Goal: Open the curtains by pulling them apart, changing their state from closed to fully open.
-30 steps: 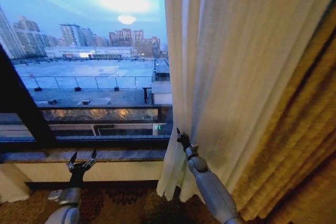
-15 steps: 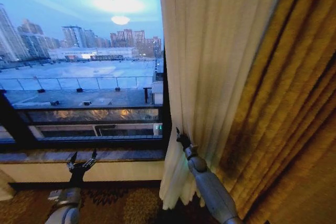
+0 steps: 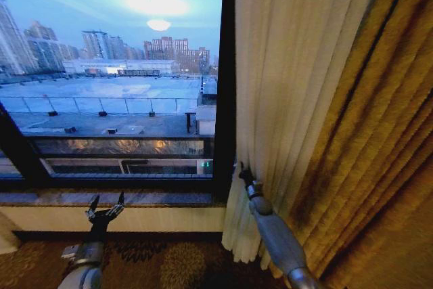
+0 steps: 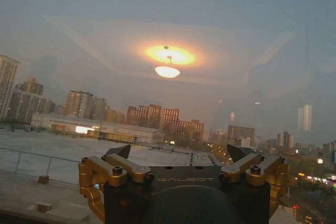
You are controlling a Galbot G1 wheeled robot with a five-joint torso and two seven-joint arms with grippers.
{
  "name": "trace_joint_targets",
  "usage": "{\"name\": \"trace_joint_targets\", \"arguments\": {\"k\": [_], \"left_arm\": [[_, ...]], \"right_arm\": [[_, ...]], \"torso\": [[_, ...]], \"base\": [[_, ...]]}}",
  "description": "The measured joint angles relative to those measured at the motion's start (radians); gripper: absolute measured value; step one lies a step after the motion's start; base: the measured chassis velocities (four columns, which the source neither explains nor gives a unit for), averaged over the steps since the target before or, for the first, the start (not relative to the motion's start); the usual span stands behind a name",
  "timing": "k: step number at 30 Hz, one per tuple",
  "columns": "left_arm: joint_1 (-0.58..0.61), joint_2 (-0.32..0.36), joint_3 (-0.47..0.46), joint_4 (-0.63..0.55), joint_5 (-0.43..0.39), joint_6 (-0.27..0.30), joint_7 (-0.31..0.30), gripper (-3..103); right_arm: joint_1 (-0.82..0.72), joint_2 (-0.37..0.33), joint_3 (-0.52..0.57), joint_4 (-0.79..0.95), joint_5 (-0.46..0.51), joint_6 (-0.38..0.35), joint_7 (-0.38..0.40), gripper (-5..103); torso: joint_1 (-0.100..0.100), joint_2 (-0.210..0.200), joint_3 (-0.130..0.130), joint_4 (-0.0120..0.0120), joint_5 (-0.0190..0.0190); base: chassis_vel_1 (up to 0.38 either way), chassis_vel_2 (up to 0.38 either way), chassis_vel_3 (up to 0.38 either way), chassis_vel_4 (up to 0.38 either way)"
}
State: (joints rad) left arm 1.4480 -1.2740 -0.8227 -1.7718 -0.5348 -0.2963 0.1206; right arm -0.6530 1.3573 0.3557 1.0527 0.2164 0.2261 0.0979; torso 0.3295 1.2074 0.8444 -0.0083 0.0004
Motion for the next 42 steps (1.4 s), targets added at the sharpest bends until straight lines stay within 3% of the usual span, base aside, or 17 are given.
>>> {"name": "trace_joint_targets", "arguments": {"k": [10, 14, 20, 25, 28, 30, 32, 34, 38, 40, 41, 42], "left_arm": [[0.0, 0.0, 0.0, 0.0, 0.0, 0.0, 0.0, 100], [0.0, 0.0, 0.0, 0.0, 0.0, 0.0, 0.0, 100], [0.0, 0.0, 0.0, 0.0, 0.0, 0.0, 0.0, 100], [0.0, 0.0, 0.0, 0.0, 0.0, 0.0, 0.0, 100], [0.0, 0.0, 0.0, 0.0, 0.0, 0.0, 0.0, 100], [0.0, 0.0, 0.0, 0.0, 0.0, 0.0, 0.0, 100], [0.0, 0.0, 0.0, 0.0, 0.0, 0.0, 0.0, 100], [0.0, 0.0, 0.0, 0.0, 0.0, 0.0, 0.0, 100], [0.0, 0.0, 0.0, 0.0, 0.0, 0.0, 0.0, 100], [0.0, 0.0, 0.0, 0.0, 0.0, 0.0, 0.0, 100], [0.0, 0.0, 0.0, 0.0, 0.0, 0.0, 0.0, 100], [0.0, 0.0, 0.0, 0.0, 0.0, 0.0, 0.0, 100]], "right_arm": [[0.004, -0.044, 0.033, 0.0, -0.047, -0.037, 0.099, 0], [-0.003, -0.063, 0.037, 0.014, -0.058, -0.064, 0.176, 0], [-0.041, -0.068, 0.006, 0.093, -0.041, -0.067, 0.174, 0], [-0.123, -0.067, -0.054, 0.226, 0.041, -0.063, 0.071, -3], [-0.18, -0.071, -0.104, 0.302, 0.075, -0.081, 0.025, 13], [-0.207, -0.071, -0.116, 0.329, 0.082, -0.095, 0.012, 13], [-0.243, -0.071, -0.122, 0.363, 0.094, -0.115, 0.0, 29], [-0.256, -0.072, -0.122, 0.373, 0.103, -0.118, -0.008, 29], [-0.301, -0.09, -0.11, 0.424, 0.126, -0.118, -0.035, 51], [-0.305, -0.092, -0.107, 0.432, 0.129, -0.118, -0.035, 51], [-0.316, -0.098, -0.098, 0.453, 0.136, -0.118, -0.03, 61], [-0.322, -0.105, -0.092, 0.467, 0.14, -0.118, -0.024, 61]], "torso": [[0.0, 0.0, 0.0, 0.0004, -0.0004], [0.0, 0.0, 0.0, 0.0002, -0.0003], [0.0, 0.0, 0.0, 0.0002, -0.0003], [0.0, 0.0, 0.0, 0.0003, -0.0005], [0.0, 0.0, 0.0, 0.0004, -0.0005], [0.0, 0.0, 0.0, 0.0004, -0.0004], [0.0, 0.0, 0.0, 0.0002, -0.0006], [0.0, 0.0, 0.0, 0.0003, -0.0004], [0.0, 0.0, 0.0, 0.0002, -0.0006], [0.0, 0.0, 0.0, 0.0002, -0.0005], [0.0, 0.0, 0.0, 0.0003, -0.0004], [0.0, 0.0, 0.0, 0.0003, -0.0004]], "base": [[0.0, 0.0, 0.0, 0.0], [0.0, 0.0, 0.0, 0.0], [0.0, 0.0, 0.0, 0.0], [0.0, 0.0, 0.0, 0.0], [0.0, 0.0, 0.0, 0.0], [0.0, 0.0, 0.0, 0.0], [0.0, 0.0, 0.0, 0.0], [0.0, 0.0, 0.0, 0.0], [0.0, 0.0, 0.0, 0.0], [0.0, 0.0, 0.0, 0.0], [0.0, 0.0, 0.0, 0.0], [0.0, 0.0, 0.0, 0.0]]}}
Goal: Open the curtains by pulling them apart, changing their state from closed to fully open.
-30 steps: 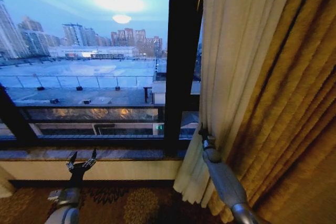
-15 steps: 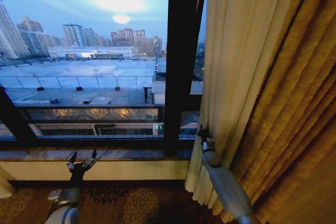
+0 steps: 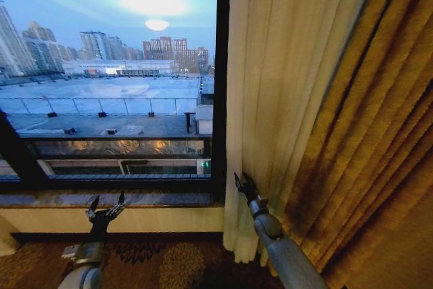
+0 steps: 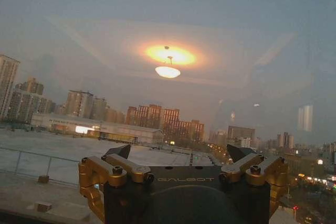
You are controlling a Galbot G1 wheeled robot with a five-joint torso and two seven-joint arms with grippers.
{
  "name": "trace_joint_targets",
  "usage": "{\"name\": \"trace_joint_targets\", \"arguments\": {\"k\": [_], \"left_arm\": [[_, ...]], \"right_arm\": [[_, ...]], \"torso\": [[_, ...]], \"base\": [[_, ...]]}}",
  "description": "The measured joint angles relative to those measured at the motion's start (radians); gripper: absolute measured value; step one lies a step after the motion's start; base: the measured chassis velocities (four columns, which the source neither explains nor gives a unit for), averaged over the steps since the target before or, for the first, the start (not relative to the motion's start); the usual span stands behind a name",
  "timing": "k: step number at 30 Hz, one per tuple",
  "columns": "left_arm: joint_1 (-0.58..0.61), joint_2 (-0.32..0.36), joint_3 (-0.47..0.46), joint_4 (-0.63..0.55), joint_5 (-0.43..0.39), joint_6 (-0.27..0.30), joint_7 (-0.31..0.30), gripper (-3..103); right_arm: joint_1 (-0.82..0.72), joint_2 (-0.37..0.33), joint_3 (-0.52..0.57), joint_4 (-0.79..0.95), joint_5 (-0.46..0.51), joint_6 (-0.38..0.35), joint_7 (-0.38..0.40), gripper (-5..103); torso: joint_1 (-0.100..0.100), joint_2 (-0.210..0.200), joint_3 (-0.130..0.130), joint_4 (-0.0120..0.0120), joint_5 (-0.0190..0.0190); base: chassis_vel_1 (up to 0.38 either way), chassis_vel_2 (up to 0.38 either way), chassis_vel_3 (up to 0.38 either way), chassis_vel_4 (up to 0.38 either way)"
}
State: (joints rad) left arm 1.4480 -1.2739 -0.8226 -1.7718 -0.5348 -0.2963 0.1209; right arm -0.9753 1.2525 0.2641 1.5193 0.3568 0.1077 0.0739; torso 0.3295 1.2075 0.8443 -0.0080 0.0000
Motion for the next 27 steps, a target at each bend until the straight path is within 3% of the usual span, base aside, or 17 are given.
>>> {"name": "trace_joint_targets", "arguments": {"k": [2, 4, 5, 6, 9, 27], "left_arm": [[0.0, 0.0, 0.0, 0.0, 0.0, 0.0, 0.0, 100], [0.0, 0.0, 0.0, 0.0, 0.0, 0.0, 0.0, 100], [0.0, 0.0, 0.0, 0.0, 0.0, 0.0, 0.0, 100], [0.0, 0.0, 0.0, 0.0, 0.0, 0.0, 0.0, 100], [0.0, 0.0, 0.0, 0.0, 0.0, 0.0, 0.0, 100], [0.0, 0.0, 0.0, 0.0, 0.0, 0.0, 0.0, 100]], "right_arm": [[-0.01, -0.014, 0.009, 0.018, -0.001, 0.0, 0.008, 73], [-0.015, -0.024, 0.016, 0.026, -0.002, 0.0, 0.015, 73], [-0.025, -0.051, 0.036, 0.044, -0.002, 0.0, 0.044, 88], [-0.033, -0.059, 0.046, 0.057, 0.008, 0.0, 0.059, 94], [-0.055, -0.068, 0.058, 0.082, 0.028, 0.0, 0.064, 99], [-0.13, -0.033, 0.05, 0.147, 0.003, 0.01, 0.048, 100]], "torso": [[0.0, 0.0, 0.0, -0.0001, -0.0001], [0.0, 0.0, 0.0, -0.0001, -0.0001], [0.0, 0.0, 0.0, 0.0, 0.0], [0.0, 0.0, 0.0, -0.0001, 0.0], [0.0, 0.0, 0.0, -0.0001, 0.0], [0.0, 0.0, 0.0, -0.0002, 0.0001]], "base": [[0.0, 0.0, 0.0, 0.0], [0.0, 0.0, 0.0, 0.0], [0.0, 0.0, 0.0, 0.0], [0.0, 0.0, 0.0, 0.0], [0.0, 0.0, 0.0, 0.0], [0.033, 0.011, -0.025, -0.008]]}}
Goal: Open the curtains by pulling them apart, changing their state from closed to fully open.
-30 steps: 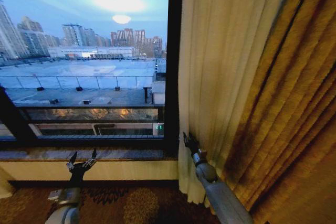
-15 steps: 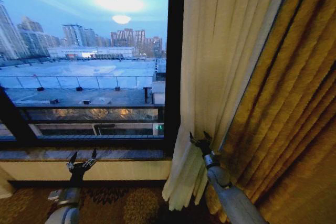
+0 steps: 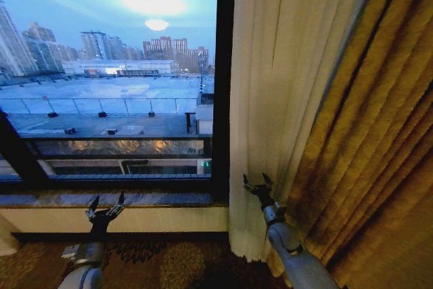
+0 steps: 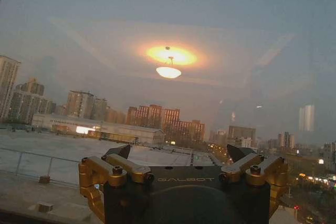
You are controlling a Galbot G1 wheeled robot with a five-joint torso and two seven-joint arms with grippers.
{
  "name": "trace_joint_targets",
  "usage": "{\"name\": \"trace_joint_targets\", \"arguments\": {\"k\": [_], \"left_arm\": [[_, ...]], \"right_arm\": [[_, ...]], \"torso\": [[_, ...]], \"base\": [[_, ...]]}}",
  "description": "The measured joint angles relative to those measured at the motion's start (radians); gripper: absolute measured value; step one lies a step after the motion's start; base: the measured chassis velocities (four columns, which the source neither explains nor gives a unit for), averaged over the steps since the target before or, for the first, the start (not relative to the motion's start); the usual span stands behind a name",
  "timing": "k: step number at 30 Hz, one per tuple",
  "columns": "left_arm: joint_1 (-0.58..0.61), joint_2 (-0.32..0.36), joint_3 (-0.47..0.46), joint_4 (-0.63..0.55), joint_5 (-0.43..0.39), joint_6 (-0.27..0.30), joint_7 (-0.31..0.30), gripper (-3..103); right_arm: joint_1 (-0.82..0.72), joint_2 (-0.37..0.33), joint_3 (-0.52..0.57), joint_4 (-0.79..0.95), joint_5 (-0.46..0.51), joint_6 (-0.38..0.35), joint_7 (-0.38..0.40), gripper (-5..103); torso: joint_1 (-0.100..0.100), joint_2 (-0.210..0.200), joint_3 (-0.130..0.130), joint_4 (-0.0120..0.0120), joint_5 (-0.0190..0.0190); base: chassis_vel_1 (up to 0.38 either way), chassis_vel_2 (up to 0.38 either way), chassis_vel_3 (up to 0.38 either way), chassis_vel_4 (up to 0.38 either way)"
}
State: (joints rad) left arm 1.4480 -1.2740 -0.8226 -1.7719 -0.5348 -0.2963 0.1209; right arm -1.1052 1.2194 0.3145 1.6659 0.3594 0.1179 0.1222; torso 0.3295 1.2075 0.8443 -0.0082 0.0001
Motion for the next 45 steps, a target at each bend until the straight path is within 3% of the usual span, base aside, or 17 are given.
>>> {"name": "trace_joint_targets", "arguments": {"k": [6, 30, 45], "left_arm": [[0.0, 0.0, 0.0, 0.0, 0.0, 0.0, 0.0, 100], [0.0, 0.0, 0.0, 0.0, 0.0, 0.0, 0.0, 100], [0.0, 0.0, 0.0, 0.0, 0.0, 0.0, 0.0, 100]], "right_arm": [[0.022, 0.031, -0.015, -0.029, -0.041, 0.039, 0.005, 100], [0.028, 0.038, -0.02, -0.03, -0.054, 0.034, 0.01, 100], [0.028, 0.037, -0.02, -0.03, -0.053, 0.034, 0.01, 100]], "torso": [[0.0, 0.0, 0.0, 0.0003, -0.0004], [0.0, 0.0, 0.0, 0.0001, -0.0002], [0.0, 0.0, 0.0, 0.0002, -0.0002]], "base": [[0.15, 0.077, -0.154, -0.08], [0.036, 0.017, -0.03, -0.019], [0.211, 0.132, -0.218, -0.126]]}}
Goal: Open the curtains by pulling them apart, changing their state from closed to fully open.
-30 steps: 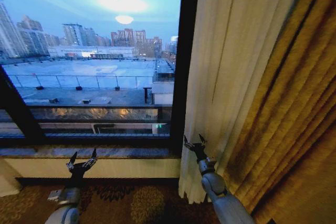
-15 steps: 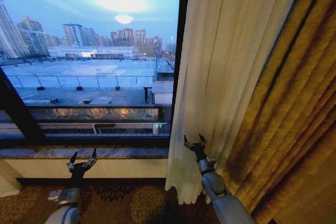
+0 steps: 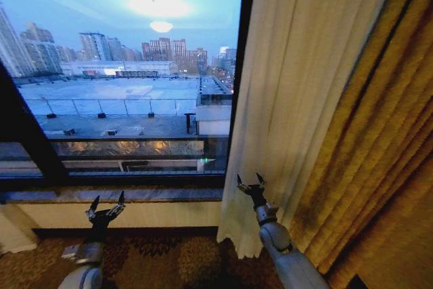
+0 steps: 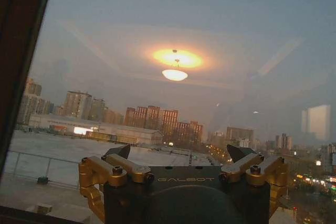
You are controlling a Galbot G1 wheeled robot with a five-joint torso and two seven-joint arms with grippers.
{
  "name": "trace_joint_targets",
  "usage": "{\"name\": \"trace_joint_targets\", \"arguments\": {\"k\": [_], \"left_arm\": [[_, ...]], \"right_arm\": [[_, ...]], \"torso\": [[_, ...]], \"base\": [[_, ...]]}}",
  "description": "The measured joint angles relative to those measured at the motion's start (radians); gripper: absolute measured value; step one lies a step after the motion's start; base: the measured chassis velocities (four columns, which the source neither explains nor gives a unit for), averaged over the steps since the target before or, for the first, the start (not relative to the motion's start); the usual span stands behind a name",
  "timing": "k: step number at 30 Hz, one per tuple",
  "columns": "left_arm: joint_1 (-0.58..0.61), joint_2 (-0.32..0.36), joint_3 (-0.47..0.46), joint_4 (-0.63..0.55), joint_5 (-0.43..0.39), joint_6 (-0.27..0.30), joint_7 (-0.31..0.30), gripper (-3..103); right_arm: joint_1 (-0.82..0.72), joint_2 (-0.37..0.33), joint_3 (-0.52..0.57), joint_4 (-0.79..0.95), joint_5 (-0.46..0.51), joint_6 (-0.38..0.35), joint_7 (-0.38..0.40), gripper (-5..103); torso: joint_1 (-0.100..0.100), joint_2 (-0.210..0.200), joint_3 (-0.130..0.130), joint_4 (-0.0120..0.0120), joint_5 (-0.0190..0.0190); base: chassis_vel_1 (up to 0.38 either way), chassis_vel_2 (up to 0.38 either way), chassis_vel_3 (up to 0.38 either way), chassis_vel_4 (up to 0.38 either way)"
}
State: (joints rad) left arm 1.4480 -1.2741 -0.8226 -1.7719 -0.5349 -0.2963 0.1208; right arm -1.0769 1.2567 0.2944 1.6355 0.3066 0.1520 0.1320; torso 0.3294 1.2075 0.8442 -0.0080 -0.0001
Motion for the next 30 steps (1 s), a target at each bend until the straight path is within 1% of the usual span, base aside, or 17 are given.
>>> {"name": "trace_joint_targets", "arguments": {"k": [7, 9, 13, 17, 23, 26, 30], "left_arm": [[0.0, 0.0, 0.0, 0.0, 0.0, 0.0, 0.0, 100], [0.0, 0.0, 0.0, 0.0, 0.0, 0.0, 0.0, 100], [0.0, 0.0, 0.0, 0.0, 0.0, 0.0, 0.0, 100], [0.0, 0.0, 0.0, 0.0, 0.0, 0.0, 0.0, 100], [0.0, 0.0, 0.0, 0.0, 0.0, 0.0, 0.0, 100], [0.0, 0.0, 0.0, 0.0, 0.0, 0.0, 0.0, 100], [0.0, 0.0, 0.0, 0.0, 0.0, 0.0, 0.0, 100]], "right_arm": [[0.0, 0.0, 0.0, 0.0, 0.0, 0.0, 0.0, 100], [0.0, 0.0, 0.0, 0.0, 0.0, 0.0, 0.0, 100], [0.0, 0.0, 0.0, 0.0, 0.001, 0.0, 0.0, 100], [0.0, 0.0, 0.0, 0.0, 0.001, 0.0, 0.0, 100], [0.0, 0.0, 0.0, 0.0, 0.001, 0.0, 0.0, 100], [0.0, 0.0, 0.0, 0.0, 0.001, 0.0, 0.0, 100], [0.0, 0.0, 0.0, 0.0, 0.001, 0.0, 0.0, 100]], "torso": [[0.0, 0.0, 0.0, 0.0002, -0.0001], [0.0, 0.0, 0.0, -0.0002, 0.0003], [0.0, 0.0, 0.0, 0.0, -0.0002], [0.0, 0.0, 0.0, 0.0002, 0.0003], [0.0, 0.0, 0.0, 0.0001, -0.0002], [0.0, 0.0, 0.0, -0.0002, 0.0002], [0.0, 0.0, 0.0, 0.0, 0.0]], "base": [[0.317, 0.309, -0.31, -0.296], [0.326, 0.354, -0.352, -0.373], [0.335, 0.36, -0.371, -0.364], [0.363, 0.373, -0.381, -0.361], [0.343, 0.358, -0.347, -0.357], [0.367, 0.352, -0.355, -0.338], [0.368, 0.334, -0.351, -0.332]]}}
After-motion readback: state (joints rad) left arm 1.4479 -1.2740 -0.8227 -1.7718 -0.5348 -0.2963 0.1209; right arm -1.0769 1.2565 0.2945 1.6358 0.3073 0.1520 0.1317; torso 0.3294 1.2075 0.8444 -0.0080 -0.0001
